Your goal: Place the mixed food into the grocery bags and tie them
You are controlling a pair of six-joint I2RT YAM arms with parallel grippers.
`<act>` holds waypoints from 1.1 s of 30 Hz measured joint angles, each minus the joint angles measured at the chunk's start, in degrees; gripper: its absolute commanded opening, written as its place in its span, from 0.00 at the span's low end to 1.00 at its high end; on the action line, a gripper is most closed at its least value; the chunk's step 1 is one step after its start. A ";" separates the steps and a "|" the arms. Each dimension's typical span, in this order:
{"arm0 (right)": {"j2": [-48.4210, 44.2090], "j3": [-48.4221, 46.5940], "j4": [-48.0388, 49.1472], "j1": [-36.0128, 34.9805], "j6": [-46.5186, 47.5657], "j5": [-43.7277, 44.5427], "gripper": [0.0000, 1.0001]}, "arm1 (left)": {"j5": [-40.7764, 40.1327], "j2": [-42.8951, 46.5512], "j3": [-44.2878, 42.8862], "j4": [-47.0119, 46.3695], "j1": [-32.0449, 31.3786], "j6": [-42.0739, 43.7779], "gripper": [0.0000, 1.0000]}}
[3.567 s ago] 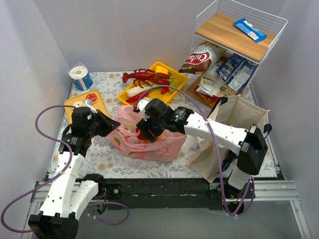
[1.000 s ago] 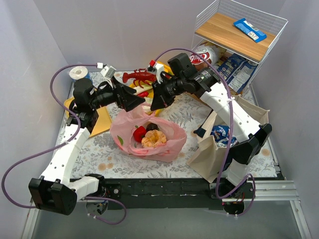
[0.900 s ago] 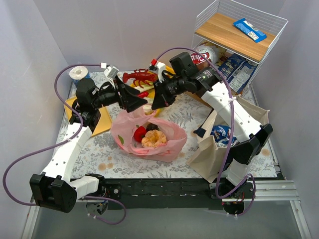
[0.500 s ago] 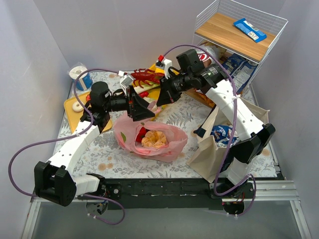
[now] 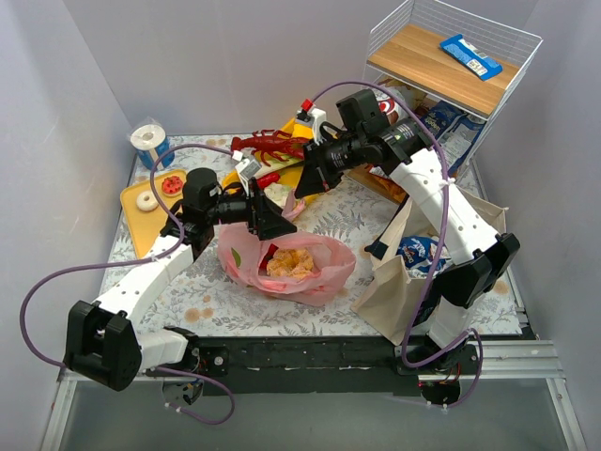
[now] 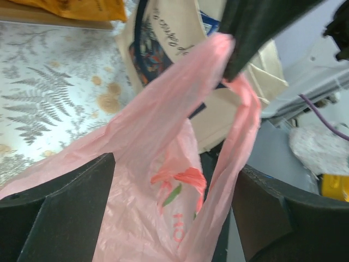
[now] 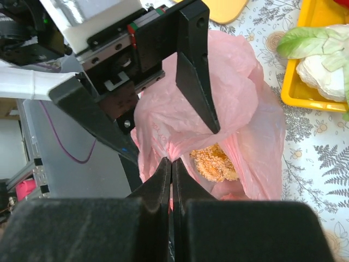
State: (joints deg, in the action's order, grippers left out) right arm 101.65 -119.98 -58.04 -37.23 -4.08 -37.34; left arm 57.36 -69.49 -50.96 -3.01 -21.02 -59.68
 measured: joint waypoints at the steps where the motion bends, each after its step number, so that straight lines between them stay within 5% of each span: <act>1: 0.00 0.00 0.11 0.00 -0.09 -0.26 0.01 | -1.18 0.11 0.35 -0.17 -0.09 0.42 0.84; 6: 0.22 0.00 1.22 0.00 -0.66 -1.01 0.01 | -9.84 3.85 2.86 -1.33 -0.61 2.23 0.96; 12: 0.52 0.00 1.38 0.00 -1.31 -1.53 0.01 | -18.62 11.13 3.13 -2.08 -0.81 6.88 0.98; 33: 0.94 0.00 1.14 0.00 -1.66 -5.09 0.01 | -16.35 2.62 1.20 -7.32 -5.27 12.74 0.98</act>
State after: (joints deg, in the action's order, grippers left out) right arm 102.59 -119.98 -56.90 -37.23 -5.74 -42.44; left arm 41.01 -66.87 -49.76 -10.33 -26.28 -46.94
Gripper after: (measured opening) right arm 0.024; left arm 0.981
